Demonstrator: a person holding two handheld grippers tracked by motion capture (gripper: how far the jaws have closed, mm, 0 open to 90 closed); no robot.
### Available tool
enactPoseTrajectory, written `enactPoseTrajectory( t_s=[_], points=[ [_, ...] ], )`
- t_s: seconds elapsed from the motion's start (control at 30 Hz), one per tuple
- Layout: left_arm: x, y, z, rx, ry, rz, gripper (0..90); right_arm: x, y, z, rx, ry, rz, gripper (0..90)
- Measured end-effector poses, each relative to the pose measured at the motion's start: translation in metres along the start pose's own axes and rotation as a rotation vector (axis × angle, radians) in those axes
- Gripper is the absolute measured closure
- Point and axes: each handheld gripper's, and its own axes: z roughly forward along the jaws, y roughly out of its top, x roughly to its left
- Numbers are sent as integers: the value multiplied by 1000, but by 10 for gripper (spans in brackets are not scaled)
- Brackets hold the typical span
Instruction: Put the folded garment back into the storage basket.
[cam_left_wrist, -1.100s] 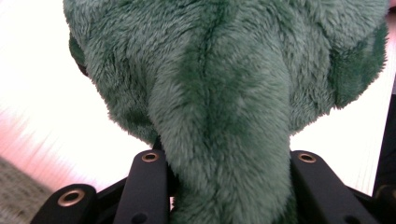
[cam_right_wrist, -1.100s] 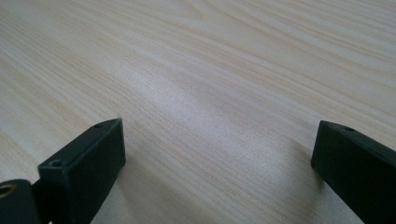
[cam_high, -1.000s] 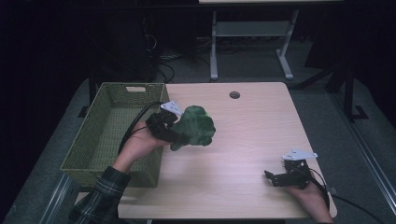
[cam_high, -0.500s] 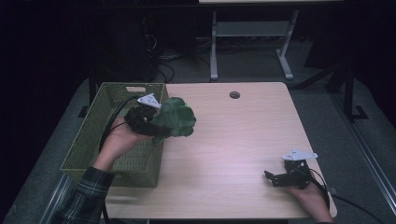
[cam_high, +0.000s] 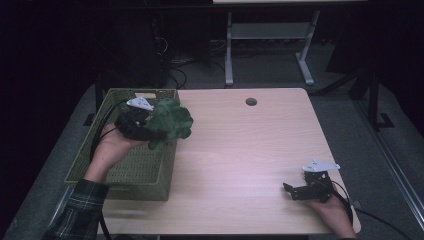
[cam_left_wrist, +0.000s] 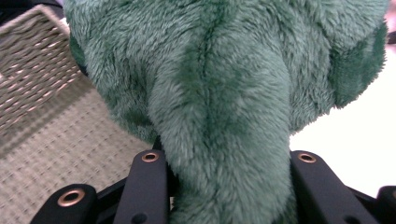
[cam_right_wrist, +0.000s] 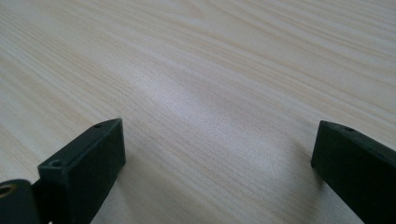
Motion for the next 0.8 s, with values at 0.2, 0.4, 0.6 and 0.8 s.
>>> enactPoseTrajectory(
  t_s=[0.2, 0.4, 0.6, 0.8],
  points=[
    [12, -9, -7, -6, 33, -38, 633, 0, 0, 0, -1, 0, -1, 26],
    [26, -24, -15, -7, 77, -84, 633, 0, 0, 0, 0, 0, 0, 27],
    [37, -44, -10, 26, 110, -134, 632, 0, 0, 0, 0, 0, -1, 26],
    [45, -65, 0, 47, 133, -174, 629, 0, 0, 0, 0, 0, -1, 27]
  ],
)
